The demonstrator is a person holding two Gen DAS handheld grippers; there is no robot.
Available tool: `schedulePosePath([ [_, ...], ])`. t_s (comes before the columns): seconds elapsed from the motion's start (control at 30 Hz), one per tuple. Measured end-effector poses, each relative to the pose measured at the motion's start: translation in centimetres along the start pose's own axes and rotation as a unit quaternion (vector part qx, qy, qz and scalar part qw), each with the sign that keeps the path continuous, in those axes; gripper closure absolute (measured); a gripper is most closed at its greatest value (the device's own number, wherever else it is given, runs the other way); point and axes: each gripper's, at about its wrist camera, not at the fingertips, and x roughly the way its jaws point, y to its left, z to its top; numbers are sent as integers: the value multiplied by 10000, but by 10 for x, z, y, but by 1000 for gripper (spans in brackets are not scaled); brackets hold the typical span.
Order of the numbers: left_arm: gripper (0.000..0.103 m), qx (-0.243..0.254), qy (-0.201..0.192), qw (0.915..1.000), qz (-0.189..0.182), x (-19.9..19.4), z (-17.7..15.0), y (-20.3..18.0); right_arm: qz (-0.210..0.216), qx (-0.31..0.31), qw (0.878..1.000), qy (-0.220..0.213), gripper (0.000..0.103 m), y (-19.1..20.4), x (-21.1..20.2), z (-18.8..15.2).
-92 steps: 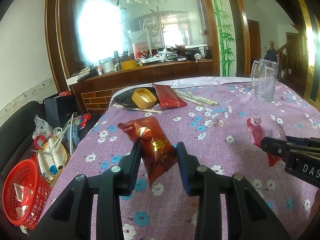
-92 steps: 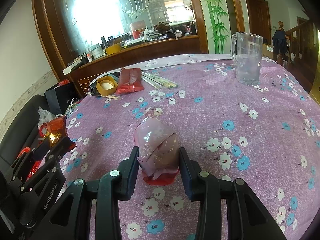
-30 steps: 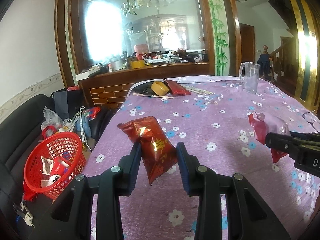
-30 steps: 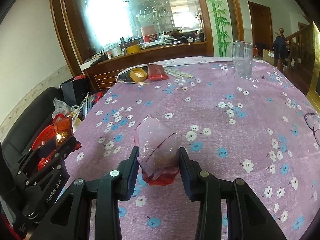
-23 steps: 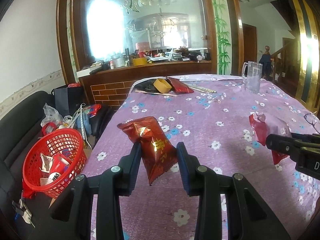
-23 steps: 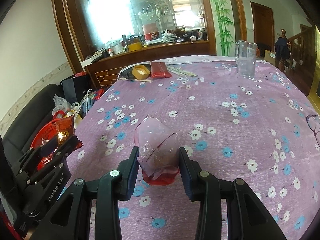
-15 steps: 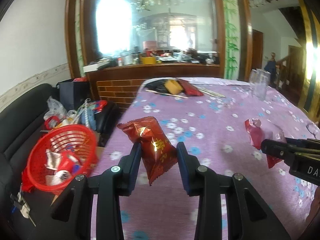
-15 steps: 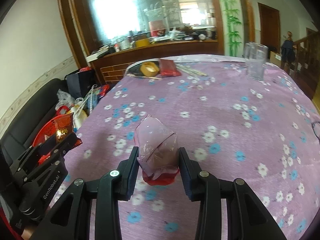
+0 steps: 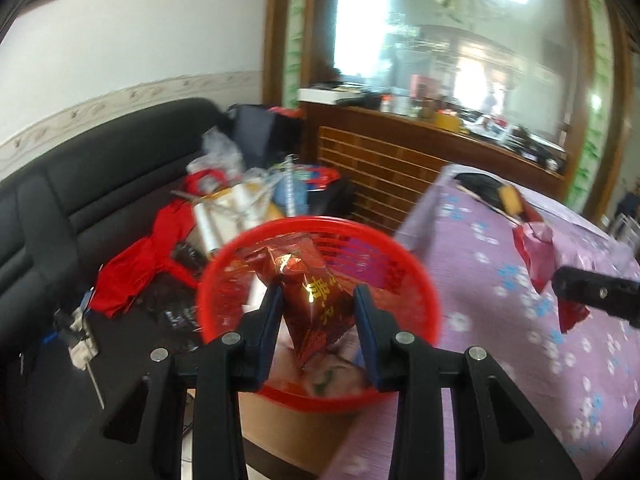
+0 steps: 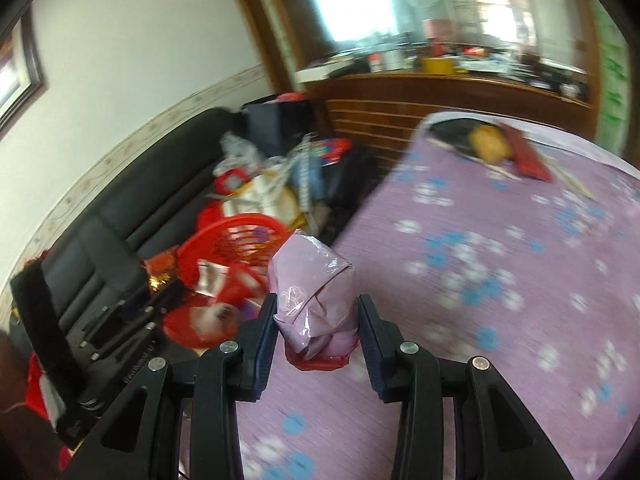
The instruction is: Collect trash
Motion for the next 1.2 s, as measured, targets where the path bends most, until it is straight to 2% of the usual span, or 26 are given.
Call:
schedulePosePath([
  [0.2, 66, -157, 55, 9999, 41, 20, 4, 23, 407, -91, 9988, 267, 59, 41, 56, 29],
  [0.3, 46, -172, 33, 9998, 48, 23, 4, 26, 434, -97, 9984, 345, 55, 55, 83, 41],
  [0.33, 39, -160, -8, 9999, 42, 22, 4, 26, 439, -52, 9983, 382, 48, 56, 89, 44],
  [0.4, 32, -93, -123, 9999, 75, 17, 3, 23, 543, 46, 9979, 350, 43, 52, 89, 45],
  [0.57, 27, 14, -181, 9998, -48, 1, 0, 8, 524, 138, 9985, 96, 39, 33, 54, 30],
  [0.6, 23, 32, -215, 9997, -80, -5, -2, 5, 456, 142, 9988, 64, 38, 29, 44, 25],
  [0.67, 13, 129, -362, 9992, -117, -23, -8, -4, 194, 70, 9998, -64, 35, 21, 21, 12],
  [0.8, 6, 291, -694, 9971, -106, -57, -19, -24, -310, -148, 9987, -389, 27, 13, -30, -25],
  [0.87, 5, 380, -772, 9962, -160, -73, -26, -36, -588, -232, 9967, -514, 20, 6, -50, -41],
  [1.0, 4, 630, -812, 9946, -129, -93, -38, -63, -1172, -278, 9891, -844, 18, -9, -97, -82],
  [1.1, 3, 873, -856, 9925, -87, -106, -51, -84, -1315, -110, 9860, -1017, 15, -23, -127, -106],
  [1.2, 2, 1133, -932, 9892, 67, -117, -61, -103, -1661, 47, 9788, -1198, 14, -36, -152, -126],
])
